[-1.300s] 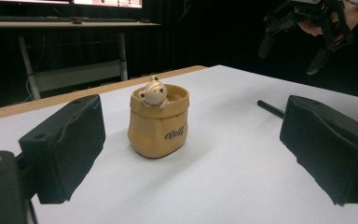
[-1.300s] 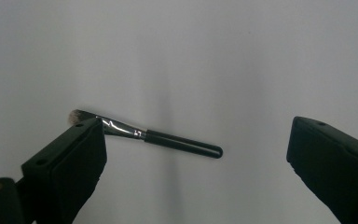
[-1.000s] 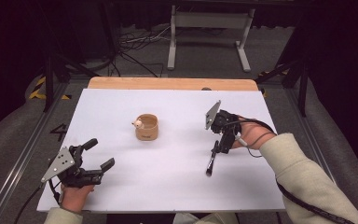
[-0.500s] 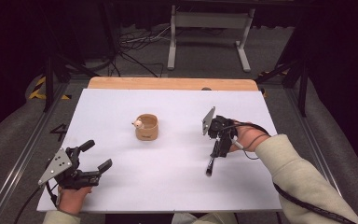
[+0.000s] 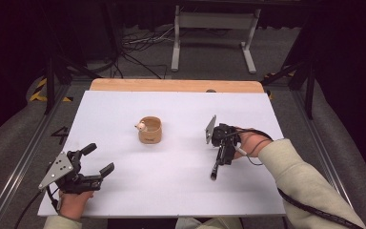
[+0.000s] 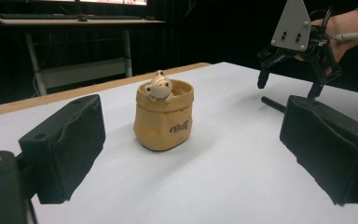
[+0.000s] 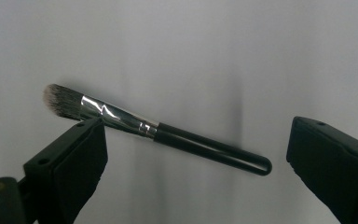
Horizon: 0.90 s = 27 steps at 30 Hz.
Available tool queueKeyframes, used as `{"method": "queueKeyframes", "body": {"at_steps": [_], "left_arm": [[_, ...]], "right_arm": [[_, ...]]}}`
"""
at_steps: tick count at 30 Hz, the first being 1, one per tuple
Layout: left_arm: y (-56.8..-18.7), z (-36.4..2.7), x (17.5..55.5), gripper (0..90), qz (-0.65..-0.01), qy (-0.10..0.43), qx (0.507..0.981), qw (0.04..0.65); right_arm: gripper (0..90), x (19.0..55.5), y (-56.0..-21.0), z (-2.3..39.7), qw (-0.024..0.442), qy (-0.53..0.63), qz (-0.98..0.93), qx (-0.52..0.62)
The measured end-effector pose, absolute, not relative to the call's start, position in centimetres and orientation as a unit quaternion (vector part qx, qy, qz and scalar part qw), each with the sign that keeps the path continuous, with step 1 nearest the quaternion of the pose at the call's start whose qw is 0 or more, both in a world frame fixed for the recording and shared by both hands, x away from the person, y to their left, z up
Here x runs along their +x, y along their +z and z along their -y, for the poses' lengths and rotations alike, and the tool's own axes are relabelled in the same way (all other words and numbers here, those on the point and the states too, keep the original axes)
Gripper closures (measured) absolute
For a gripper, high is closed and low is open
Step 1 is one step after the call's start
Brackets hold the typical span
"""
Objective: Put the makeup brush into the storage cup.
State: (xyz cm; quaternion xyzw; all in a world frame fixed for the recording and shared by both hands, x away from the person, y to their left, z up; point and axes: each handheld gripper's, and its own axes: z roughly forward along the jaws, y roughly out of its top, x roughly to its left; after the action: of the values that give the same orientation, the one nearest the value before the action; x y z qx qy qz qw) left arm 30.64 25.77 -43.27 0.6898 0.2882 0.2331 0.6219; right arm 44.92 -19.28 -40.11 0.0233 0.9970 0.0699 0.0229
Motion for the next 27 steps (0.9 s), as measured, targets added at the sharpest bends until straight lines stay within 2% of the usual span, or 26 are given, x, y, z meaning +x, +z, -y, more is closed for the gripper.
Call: {"method": "queueKeyframes", "body": {"at_steps": [27], "left_arm": [[-43.3,-25.8,30.7,8.0,-0.296,0.234,0.687,0.621]], "right_arm": [[7.4,45.1,-42.3,19.4,-0.011,0.036,-0.999,0.013]]}}
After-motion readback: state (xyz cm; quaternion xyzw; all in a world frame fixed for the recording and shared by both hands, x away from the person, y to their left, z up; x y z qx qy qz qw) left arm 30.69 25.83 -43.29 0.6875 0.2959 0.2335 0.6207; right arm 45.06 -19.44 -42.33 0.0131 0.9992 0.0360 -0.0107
